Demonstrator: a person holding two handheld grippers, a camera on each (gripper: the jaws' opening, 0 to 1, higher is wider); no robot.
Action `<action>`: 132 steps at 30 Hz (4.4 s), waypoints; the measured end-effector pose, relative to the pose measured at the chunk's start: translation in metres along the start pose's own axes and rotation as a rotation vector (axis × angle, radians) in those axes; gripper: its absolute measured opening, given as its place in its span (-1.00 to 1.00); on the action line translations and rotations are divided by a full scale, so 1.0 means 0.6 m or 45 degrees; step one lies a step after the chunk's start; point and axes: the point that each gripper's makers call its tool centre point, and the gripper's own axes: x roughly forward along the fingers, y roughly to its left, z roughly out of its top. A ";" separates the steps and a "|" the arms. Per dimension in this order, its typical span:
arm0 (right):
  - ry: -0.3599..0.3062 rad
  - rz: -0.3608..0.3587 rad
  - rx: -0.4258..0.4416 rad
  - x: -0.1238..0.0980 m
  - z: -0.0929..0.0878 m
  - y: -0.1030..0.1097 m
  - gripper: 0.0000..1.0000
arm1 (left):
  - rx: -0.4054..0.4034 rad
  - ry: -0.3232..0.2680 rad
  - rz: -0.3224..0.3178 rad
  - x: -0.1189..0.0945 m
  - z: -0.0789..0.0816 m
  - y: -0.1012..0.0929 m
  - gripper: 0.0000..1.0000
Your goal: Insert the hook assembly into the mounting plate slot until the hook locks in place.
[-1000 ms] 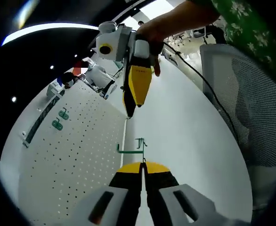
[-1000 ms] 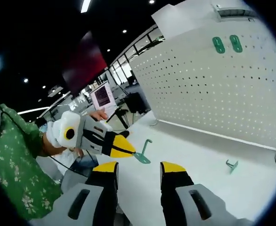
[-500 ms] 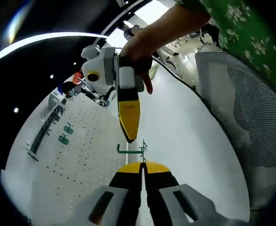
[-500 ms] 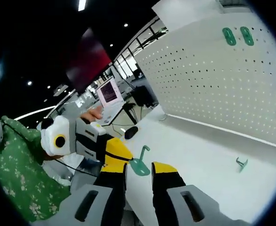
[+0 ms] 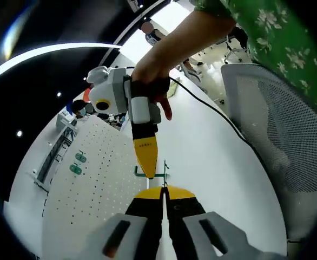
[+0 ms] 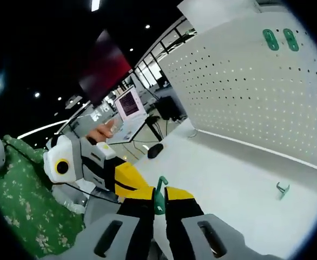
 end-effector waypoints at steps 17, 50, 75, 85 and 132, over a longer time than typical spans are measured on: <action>-0.031 0.041 -0.042 -0.006 0.005 0.007 -0.98 | -0.140 -0.059 0.010 0.000 0.007 0.001 -0.95; 0.068 0.180 -0.559 -0.017 -0.008 0.088 -0.98 | -1.339 -0.363 -0.726 -0.049 0.022 -0.006 -0.83; 0.134 0.375 -1.093 -0.023 -0.005 0.162 -0.98 | -1.491 -0.428 -1.083 -0.071 0.055 -0.018 -0.87; 0.146 0.416 -1.216 -0.022 -0.006 0.178 -0.99 | -1.498 -0.416 -1.159 -0.078 0.063 -0.026 -0.88; -0.077 -0.067 -1.171 -0.056 0.075 0.089 -0.80 | -1.644 -0.583 -0.501 -0.036 0.044 0.084 -0.97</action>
